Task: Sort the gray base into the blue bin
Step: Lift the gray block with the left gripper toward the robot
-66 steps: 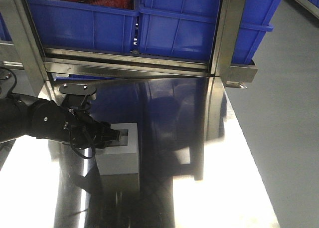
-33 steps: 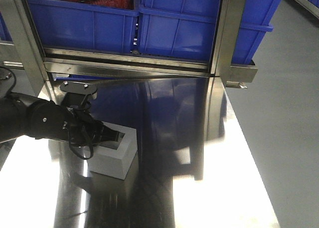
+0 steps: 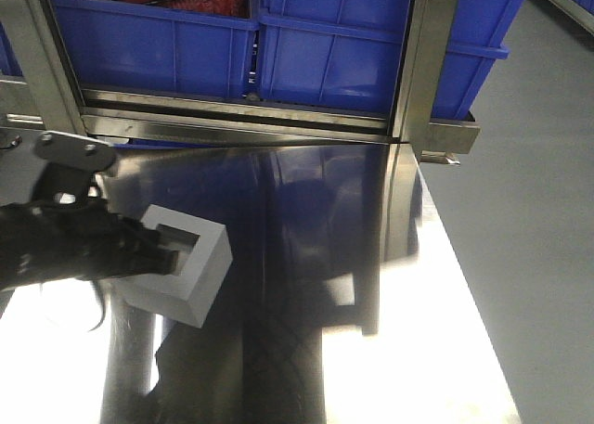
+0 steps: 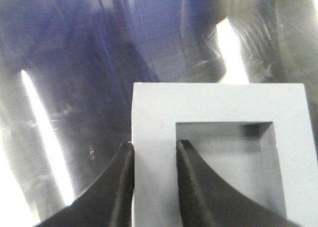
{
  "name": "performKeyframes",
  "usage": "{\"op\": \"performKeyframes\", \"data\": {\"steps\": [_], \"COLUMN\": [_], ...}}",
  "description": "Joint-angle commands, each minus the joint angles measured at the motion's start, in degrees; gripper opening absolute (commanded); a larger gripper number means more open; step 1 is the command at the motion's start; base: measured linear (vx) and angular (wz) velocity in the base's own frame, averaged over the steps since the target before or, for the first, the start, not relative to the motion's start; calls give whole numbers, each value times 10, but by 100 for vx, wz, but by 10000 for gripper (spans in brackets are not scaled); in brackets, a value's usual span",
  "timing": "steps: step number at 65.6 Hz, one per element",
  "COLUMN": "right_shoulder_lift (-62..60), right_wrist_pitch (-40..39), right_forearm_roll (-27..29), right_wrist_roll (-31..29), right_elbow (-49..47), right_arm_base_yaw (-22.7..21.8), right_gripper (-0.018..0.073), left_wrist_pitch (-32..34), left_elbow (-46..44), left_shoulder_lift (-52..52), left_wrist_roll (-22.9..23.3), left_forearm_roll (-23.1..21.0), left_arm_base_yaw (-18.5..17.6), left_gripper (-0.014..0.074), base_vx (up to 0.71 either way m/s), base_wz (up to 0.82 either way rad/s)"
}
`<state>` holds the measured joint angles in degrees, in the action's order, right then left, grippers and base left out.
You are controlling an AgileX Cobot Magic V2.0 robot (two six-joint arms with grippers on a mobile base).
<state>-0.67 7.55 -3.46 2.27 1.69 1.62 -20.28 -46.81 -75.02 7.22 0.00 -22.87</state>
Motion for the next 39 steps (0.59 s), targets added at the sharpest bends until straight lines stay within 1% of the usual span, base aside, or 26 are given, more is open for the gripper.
{"op": "performKeyframes", "data": {"steps": [1, 29, 39], "right_shoulder_lift": [-7, -7, -7], "right_wrist_pitch": [-42, -42, -42], "right_forearm_roll": [-4, -4, -4], "right_wrist_roll": [-4, -4, -4], "right_elbow": [9, 9, 9], "right_arm_base_yaw": [-2, -2, -2], "right_gripper": [-9, -9, -9], "left_wrist_pitch": [61, 109, 116], "left_elbow": [13, 144, 192], "left_shoulder_lift": [77, 337, 436], "left_wrist_roll": [3, 2, 2], "left_forearm_roll": [0, 0, 32], "left_arm_base_yaw": [-2, -2, -2], "left_gripper": [-6, -6, -6], "base_vx": [0, 0, 0], "base_wz": [0, 0, 0]}}
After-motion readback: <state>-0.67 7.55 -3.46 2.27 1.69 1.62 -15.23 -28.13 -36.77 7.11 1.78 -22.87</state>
